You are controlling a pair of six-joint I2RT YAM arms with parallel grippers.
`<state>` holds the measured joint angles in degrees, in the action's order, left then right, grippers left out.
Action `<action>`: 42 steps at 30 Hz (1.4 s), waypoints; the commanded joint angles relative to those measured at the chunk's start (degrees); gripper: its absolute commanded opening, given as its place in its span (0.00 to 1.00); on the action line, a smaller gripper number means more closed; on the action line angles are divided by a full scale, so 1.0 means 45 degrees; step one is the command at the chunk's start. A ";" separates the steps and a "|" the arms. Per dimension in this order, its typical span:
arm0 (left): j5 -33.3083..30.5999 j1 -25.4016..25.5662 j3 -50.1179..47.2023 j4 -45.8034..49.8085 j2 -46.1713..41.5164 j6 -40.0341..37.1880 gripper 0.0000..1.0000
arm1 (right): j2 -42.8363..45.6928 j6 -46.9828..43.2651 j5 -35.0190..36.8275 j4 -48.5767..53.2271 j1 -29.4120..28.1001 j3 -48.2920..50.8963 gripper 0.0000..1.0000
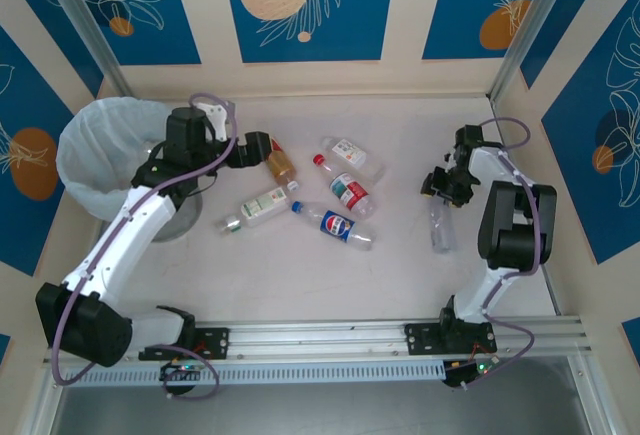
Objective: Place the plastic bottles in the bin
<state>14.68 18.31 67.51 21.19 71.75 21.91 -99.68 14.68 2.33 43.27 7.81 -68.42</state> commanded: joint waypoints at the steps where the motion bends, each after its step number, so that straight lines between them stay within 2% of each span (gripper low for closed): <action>1: 0.1470 0.0131 -0.0794 -0.0975 -0.0440 -0.0238 0.99 | 0.1397 0.0496 -0.2266 -0.1071 -0.0041 0.0581 0.44; 4: 0.2316 0.0377 -0.1174 -0.1372 -0.0388 -0.0399 0.99 | 0.2509 0.1214 -0.3947 -0.2277 -0.0052 0.1281 0.42; 7: 0.2319 0.0888 -0.1530 -0.1962 -0.0348 -0.0557 0.99 | 0.3705 0.2075 -0.5491 -0.3820 -0.0219 0.1862 0.41; 13: 0.2704 0.1542 -0.1084 -0.2297 0.0525 0.0181 0.99 | 0.5278 0.4453 -0.7031 -0.6729 -0.0909 0.2611 0.41; 18: 0.4256 0.1629 -0.0742 -0.3191 0.1642 0.1108 0.99 | 0.6025 0.6688 -0.6127 -0.9263 -0.2071 0.3341 0.40; 22: 0.4185 0.2082 -0.0785 -0.3757 0.1759 0.0820 0.99 | 0.6076 0.8367 -0.5483 -1.1072 -0.3219 0.3771 0.39; 26: 0.3769 0.2595 -0.1180 -0.4710 0.1498 0.0375 0.99 | 0.5785 0.9060 -0.5093 -1.1808 -0.4295 0.3487 0.38; 30: 0.3242 0.3299 -0.1087 -0.4647 0.1620 -0.1172 0.99 | 0.5255 0.9919 -0.5771 -1.2435 -0.4999 0.2968 0.38; 34: 0.3896 0.3656 -0.0293 -0.3871 0.2366 -0.2023 0.99 | 0.4861 1.0310 -0.5903 -1.2861 -0.5818 0.2565 0.38; 39: 0.4537 0.3835 -0.0373 -0.4735 0.2533 -0.2154 0.99 | 0.4905 1.0849 -0.5773 -1.4037 -0.6196 0.2521 0.38; 42: 0.4952 0.3880 -0.0316 -0.4933 0.2570 -0.2158 0.99 | 0.4951 1.0654 -0.5589 -1.4005 -0.6486 0.2292 0.38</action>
<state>33.23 34.98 64.62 1.98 83.15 14.33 -77.95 61.58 -22.94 -16.67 -20.51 -55.59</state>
